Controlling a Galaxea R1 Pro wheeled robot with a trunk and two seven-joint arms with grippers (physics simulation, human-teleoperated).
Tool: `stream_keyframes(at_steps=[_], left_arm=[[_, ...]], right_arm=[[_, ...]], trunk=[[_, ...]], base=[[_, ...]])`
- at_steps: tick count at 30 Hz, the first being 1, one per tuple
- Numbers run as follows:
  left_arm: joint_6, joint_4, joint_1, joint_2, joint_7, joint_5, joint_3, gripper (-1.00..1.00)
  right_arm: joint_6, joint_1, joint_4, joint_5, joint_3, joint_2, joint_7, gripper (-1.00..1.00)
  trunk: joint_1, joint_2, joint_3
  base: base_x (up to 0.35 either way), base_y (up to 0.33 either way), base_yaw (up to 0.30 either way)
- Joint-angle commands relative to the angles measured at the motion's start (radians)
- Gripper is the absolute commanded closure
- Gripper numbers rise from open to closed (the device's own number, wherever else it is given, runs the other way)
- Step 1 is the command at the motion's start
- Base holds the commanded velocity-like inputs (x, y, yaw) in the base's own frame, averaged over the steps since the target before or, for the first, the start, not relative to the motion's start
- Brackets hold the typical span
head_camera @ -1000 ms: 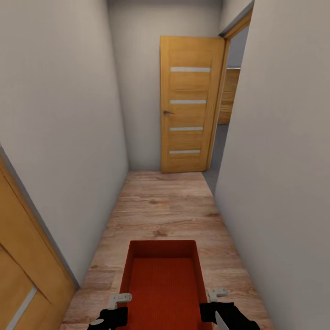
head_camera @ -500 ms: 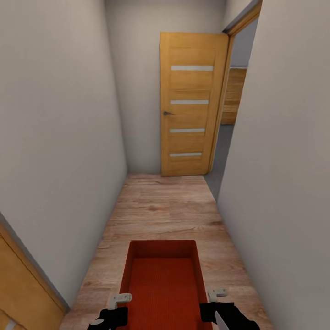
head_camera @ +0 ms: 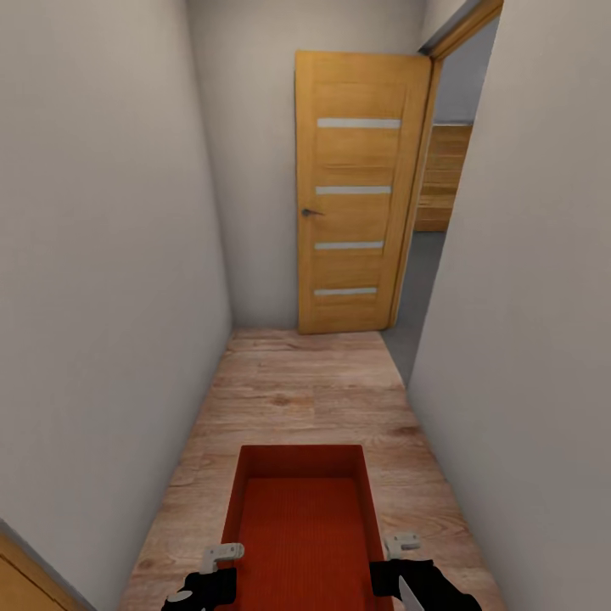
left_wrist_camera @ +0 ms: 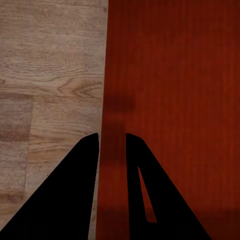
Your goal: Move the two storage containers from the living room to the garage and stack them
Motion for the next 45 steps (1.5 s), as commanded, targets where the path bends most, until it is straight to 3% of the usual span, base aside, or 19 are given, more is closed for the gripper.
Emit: stream_keyframes(at_steps=[1,26,45], left_arm=[[0.003,0.004,-0.001,0.001,-0.02,-0.005,-0.001,1.0],[0.003,0.005,-0.001,0.001,-0.02,-0.005,-0.001,1.0],[0.004,0.005,-0.001,0.001,-0.02,-0.007,-0.001,1.0]], right_arm=[[0.006,0.0,-0.005,-0.016,0.034,-0.035,0.014,1.0],[0.007,0.0,-0.005,-0.016,0.035,-0.035,0.014,1.0],[0.007,0.0,-0.005,-0.016,0.035,-0.034,0.014,1.0]], trunk=[[0.001,0.0,-0.001],[0.001,0.0,-0.001],[0.001,0.0,-0.001]], base=[[0.343,0.0,0.0],[0.342,0.004,-0.032],[0.324,0.126,-0.046]])
